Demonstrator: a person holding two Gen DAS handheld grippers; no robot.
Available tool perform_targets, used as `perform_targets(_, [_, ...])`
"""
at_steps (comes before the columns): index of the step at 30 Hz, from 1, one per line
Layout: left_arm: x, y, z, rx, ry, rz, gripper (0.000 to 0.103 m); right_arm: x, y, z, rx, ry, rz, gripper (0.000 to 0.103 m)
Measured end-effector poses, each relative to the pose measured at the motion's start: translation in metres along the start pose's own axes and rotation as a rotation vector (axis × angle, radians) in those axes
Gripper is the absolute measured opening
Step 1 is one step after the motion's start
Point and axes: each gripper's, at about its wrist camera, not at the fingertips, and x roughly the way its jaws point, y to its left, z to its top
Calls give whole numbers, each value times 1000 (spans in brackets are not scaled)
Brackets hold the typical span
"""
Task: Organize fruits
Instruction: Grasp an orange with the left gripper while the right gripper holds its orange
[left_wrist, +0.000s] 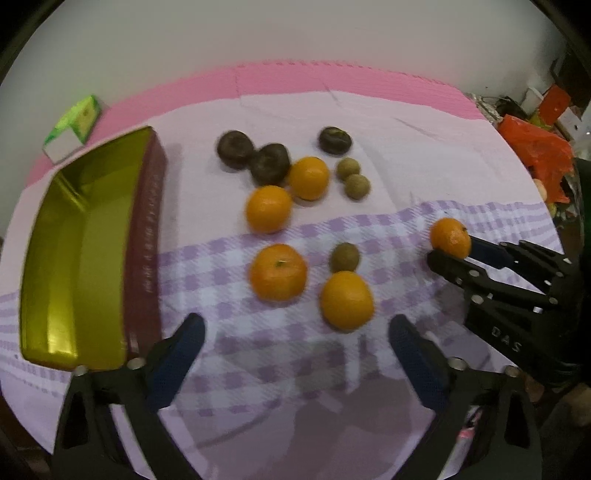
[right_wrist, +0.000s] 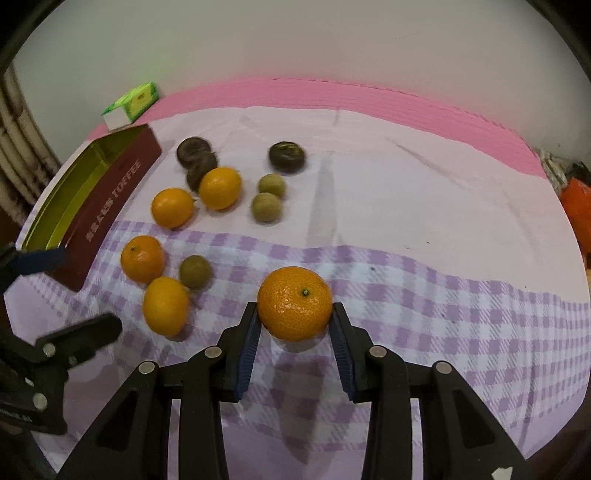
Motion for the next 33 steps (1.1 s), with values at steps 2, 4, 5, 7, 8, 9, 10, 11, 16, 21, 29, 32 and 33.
perform_targets(2, [5, -4, 2, -15, 27, -22, 88, 0, -5, 2, 12, -5, -5, 35])
perform_targets(4, [8, -7, 4, -22, 33, -26, 84, -1, -10, 1, 22, -11, -7, 35])
perform_targets(5, [9, -9, 5, -24, 35, -28, 83, -2, -12, 2, 29, -13, -5, 35])
perform_targets(7, [12, -11, 8, -32, 42, -33, 78, -2, -15, 3, 40, -16, -4, 35])
perform_targets(8, [14, -11, 9, -38, 46, -36, 77, -2, -16, 3, 46, -15, -4, 35])
perform_targets(9, [16, -11, 11, -43, 53, -38, 74, -1, -17, 4, 53, -14, -2, 35])
perform_targets(10, [19, -11, 12, -48, 63, -42, 70, -1, -18, 4, 60, -11, 1, 35])
perform_targets(11, [22, -12, 14, -51, 72, -47, 68, 0, -19, 4, 64, -10, 2, 35])
perform_targets(16, [32, -15, 16, -56, 98, -57, 57, 0, -20, 4, 68, -8, 8, 35])
perform_targets(21, [40, -16, 17, -63, 116, -57, 49, 0, -20, 4, 67, -8, 13, 35])
perform_targets(29, [45, -15, 20, -64, 121, -63, 38, 0, -19, 4, 64, -7, 16, 35])
perform_targets(32, [45, -16, 19, -63, 122, -69, 38, 1, -18, 4, 60, -6, 18, 35])
perform_targets(33, [44, -16, 19, -60, 122, -69, 38, 1, -18, 4, 58, -6, 19, 35])
